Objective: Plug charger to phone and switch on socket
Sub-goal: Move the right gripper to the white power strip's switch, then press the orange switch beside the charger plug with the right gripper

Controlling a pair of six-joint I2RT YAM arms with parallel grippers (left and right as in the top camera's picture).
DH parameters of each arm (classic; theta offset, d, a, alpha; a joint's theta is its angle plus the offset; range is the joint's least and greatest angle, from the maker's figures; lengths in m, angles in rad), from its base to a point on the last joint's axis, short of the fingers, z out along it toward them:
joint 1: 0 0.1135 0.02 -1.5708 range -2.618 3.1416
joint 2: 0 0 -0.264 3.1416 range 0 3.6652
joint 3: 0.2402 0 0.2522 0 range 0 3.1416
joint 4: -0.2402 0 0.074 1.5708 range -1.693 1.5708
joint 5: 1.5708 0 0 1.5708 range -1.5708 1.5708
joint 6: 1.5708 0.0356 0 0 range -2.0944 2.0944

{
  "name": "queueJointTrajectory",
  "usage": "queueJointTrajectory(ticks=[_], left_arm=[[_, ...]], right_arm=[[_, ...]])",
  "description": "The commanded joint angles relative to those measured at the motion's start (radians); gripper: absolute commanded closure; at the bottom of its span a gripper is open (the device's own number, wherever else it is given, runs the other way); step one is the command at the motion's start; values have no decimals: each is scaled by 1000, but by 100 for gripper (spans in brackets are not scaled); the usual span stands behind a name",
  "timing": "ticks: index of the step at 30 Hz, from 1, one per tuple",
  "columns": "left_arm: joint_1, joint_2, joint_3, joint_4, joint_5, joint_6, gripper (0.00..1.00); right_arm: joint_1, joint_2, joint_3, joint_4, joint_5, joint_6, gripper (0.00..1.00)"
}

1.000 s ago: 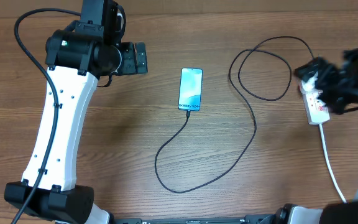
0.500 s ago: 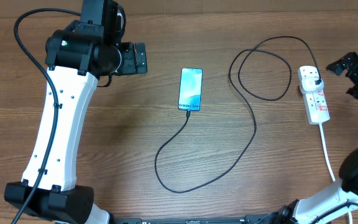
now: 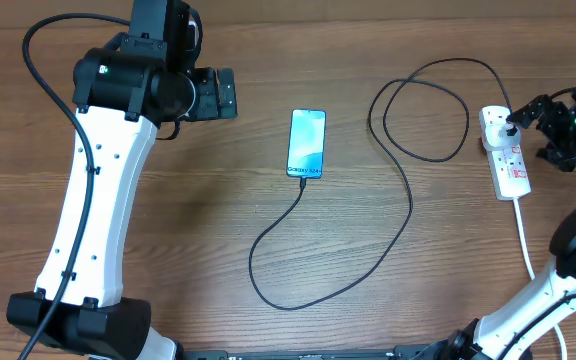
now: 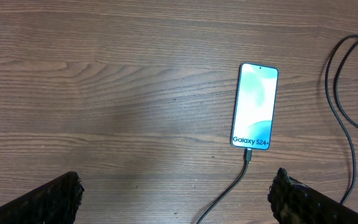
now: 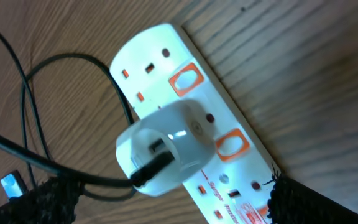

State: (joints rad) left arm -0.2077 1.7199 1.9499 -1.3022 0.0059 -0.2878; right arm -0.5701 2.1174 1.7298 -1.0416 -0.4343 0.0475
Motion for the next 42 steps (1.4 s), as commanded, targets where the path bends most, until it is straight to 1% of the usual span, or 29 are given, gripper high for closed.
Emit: queueJointTrajectory(ticks=[1,10,16,20,31,42], left_arm=[[-5,8,0,0,-13,11,0],[-5,8,0,0,-13,11,0],[-5,8,0,0,-14,11,0],[-5,8,0,0,-13,11,0],[-5,8,0,0,-13,11,0],[-5,8,0,0,-13,11,0]], right_arm=[[27,8,23,17,-39,-24,0],[63,53,23,24,-37,-24,0],[64,55,23,31,-3,-24,0],[65,55,23,44,53,-39,0],[66,56,-10,97,39,-49,0],[92,105,-23,71,-1,-49,0]])
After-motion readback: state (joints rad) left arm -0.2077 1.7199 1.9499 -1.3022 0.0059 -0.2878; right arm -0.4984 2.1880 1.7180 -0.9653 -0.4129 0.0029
